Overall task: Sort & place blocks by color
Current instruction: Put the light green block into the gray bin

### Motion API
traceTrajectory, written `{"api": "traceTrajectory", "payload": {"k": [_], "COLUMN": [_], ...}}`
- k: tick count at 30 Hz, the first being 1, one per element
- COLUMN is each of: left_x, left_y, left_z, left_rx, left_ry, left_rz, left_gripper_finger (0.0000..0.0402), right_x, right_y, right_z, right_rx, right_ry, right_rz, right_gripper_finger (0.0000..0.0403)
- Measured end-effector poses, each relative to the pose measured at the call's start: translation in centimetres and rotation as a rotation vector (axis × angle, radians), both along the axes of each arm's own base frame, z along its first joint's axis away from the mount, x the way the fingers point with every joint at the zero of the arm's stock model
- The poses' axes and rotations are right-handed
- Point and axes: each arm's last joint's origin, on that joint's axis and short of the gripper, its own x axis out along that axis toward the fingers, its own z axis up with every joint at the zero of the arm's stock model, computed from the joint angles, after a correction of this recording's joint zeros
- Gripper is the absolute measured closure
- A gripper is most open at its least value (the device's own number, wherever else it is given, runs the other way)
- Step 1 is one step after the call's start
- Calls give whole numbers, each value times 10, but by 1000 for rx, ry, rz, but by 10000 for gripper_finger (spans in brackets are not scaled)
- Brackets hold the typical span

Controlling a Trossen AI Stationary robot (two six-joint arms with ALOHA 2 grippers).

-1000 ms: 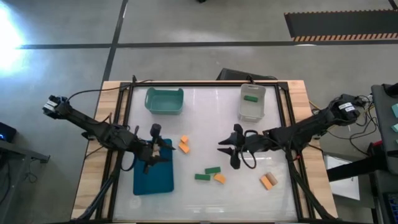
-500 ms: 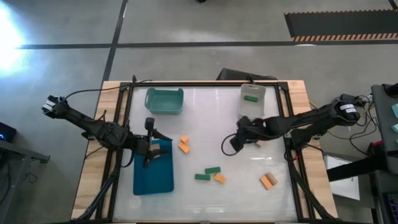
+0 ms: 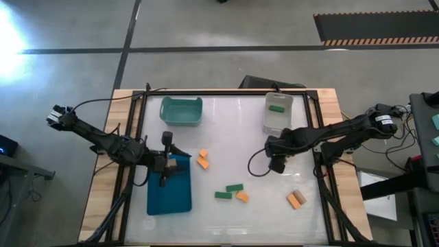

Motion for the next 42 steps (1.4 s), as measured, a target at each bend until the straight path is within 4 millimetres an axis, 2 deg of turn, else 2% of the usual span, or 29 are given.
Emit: {"api": "traceTrajectory", "payload": {"k": [4, 8, 12, 18, 23, 27, 31, 36, 42], "left_x": [0, 0, 0, 0, 0, 0, 1, 0, 1], "left_y": [0, 0, 0, 0, 0, 0, 0, 0, 0], "left_z": [1, 1, 1, 1, 2, 3, 4, 4, 3], "left_rx": [-3, -4, -5, -6, -9, -12, -16, -15, -14], "left_ry": [-6, -7, -9, -10, -18, -26, -35, -32, -31], "left_rz": [0, 0, 0, 0, 0, 0, 0, 0, 1], "left_gripper_finger": [213, 213, 213, 213, 213, 213, 213, 213, 213], "right_x": [-3, -1, 6, 14, 19, 22, 27, 30, 26], "right_y": [-1, -2, -1, -7, -12, -14, -18, -20, -21], "right_z": [-9, -17, -33, -57, -67, -64, -50, -28, -24], "right_rx": [-49, -84, -88, -61, -39, -34, -27, -19, -31], "right_ry": [47, 42, 44, 163, 213, 195, 105, -1, 11], "right_rz": [133, 152, 181, 182, 213, 240, 180, 170, 228], "right_gripper_finger": [216, 220, 226, 229, 237, 258, 267, 246, 209]}}
